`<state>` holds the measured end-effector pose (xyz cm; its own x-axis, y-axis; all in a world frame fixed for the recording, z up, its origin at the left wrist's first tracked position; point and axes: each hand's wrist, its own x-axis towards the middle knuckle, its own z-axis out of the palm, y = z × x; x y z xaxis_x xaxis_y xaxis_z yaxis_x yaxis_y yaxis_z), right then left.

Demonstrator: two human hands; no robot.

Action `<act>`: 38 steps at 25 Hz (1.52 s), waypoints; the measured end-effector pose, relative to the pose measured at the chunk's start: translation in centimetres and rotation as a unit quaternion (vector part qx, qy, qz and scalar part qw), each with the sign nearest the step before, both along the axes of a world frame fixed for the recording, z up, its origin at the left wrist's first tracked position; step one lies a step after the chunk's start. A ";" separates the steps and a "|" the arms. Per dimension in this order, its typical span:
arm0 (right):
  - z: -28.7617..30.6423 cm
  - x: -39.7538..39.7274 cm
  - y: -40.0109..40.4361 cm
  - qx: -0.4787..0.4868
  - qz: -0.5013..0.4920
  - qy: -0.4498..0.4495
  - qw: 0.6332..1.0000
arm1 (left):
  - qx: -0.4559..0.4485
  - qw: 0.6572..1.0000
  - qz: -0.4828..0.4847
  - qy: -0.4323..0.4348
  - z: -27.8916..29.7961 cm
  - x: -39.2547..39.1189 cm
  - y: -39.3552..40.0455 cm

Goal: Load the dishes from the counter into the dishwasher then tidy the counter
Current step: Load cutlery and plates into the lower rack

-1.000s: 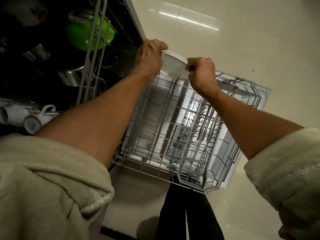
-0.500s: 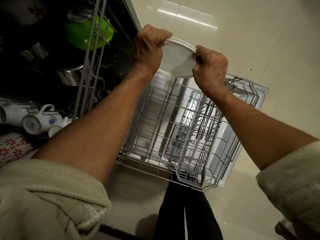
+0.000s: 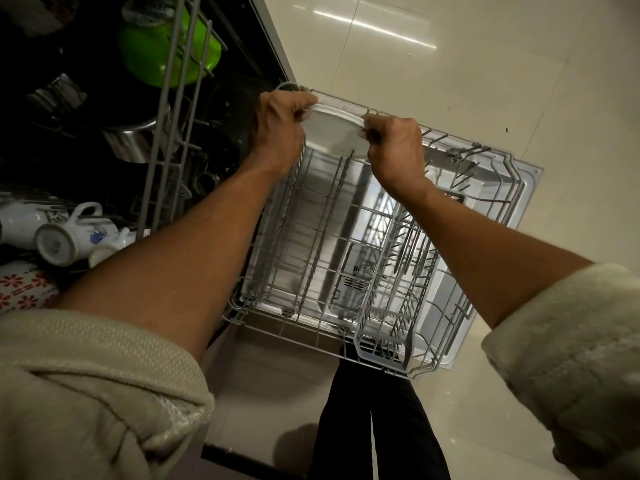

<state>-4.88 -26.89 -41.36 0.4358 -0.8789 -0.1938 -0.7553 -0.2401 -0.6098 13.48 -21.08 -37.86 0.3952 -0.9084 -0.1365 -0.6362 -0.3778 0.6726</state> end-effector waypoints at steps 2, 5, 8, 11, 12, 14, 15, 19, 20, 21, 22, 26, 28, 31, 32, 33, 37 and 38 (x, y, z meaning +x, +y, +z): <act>-0.3 0.1 -0.6 0.028 -0.035 -0.021 0.999 | 0.024 1.000 -0.015 0.006 0.0 -0.3 -0.1; 0.2 -0.4 -1.0 0.045 -0.029 -0.022 0.998 | 0.073 0.996 -0.039 -0.033 -0.8 -0.5 -0.7; 1.1 -0.9 -0.3 0.034 0.003 0.001 0.999 | 0.120 0.988 -0.066 -0.074 -0.6 -1.1 -0.9; 1.3 -0.9 0.5 0.037 0.033 0.026 0.998 | 0.146 0.980 -0.090 -0.100 0.2 -1.7 -0.3; 1.4 -0.9 0.7 0.043 0.036 0.037 0.998 | 0.153 0.977 -0.097 -0.110 0.4 -1.9 0.2; 1.9 -1.1 1.2 0.053 0.032 0.060 0.996 | 0.159 0.973 -0.112 -0.128 0.8 -2.2 1.0; 2.5 -1.2 1.6 0.054 0.035 0.070 0.995 | 0.161 0.971 -0.119 -0.132 1.1 -2.4 1.5; 5.7 -1.9 4.1 0.024 0.099 0.121 0.987 | 0.191 0.965 -0.135 -0.121 2.5 -4.3 4.4; 6.7 -2.0 4.9 0.017 0.118 0.131 0.984 | 0.200 0.962 -0.137 -0.124 3.0 -4.9 5.4; 7.6 -2.2 5.8 0.012 0.135 0.138 0.981 | 0.208 0.960 -0.137 -0.127 3.7 -5.5 6.2; 8.5 -2.3 6.7 0.010 0.149 0.142 0.979 | 0.214 0.959 -0.136 -0.127 4.5 -6.1 7.0; 12.7 -2.7 10.4 0.015 0.187 0.146 0.971 | 0.237 0.954 -0.132 -0.127 9.0 -8.8 10.0; 15.0 -3.0 12.4 0.009 0.210 0.152 0.966 | 0.246 0.951 -0.129 -0.134 11.1 -9.8 11.6; 18.7 -3.8 15.2 -0.013 0.245 0.147 0.958 | 0.239 0.955 -0.104 -0.139 14.0 -10.9 14.5; 19.7 -4.1 16.3 -0.021 0.257 0.148 0.955 | 0.238 0.957 -0.095 -0.137 14.8 -11.4 15.6; 20.9 -4.5 17.4 -0.029 0.267 0.151 0.951 | 0.237 0.959 -0.083 -0.134 15.8 -11.8 16.8; 25.3 -5.8 22.0 -0.048 0.307 0.147 0.939 | 0.236 0.965 -0.037 -0.112 20.2 -13.8 22.4; 26.5 -6.2 23.4 -0.059 0.319 0.144 0.935 | 0.230 0.966 -0.024 -0.113 21.7 -14.3 24.0</act>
<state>-11.03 -3.45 -14.83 0.8231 -0.4811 -0.3018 -0.5646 -0.7504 -0.3437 -0.84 2.96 -16.21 0.4209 -0.7899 -0.4460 -0.7714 -0.5704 0.2820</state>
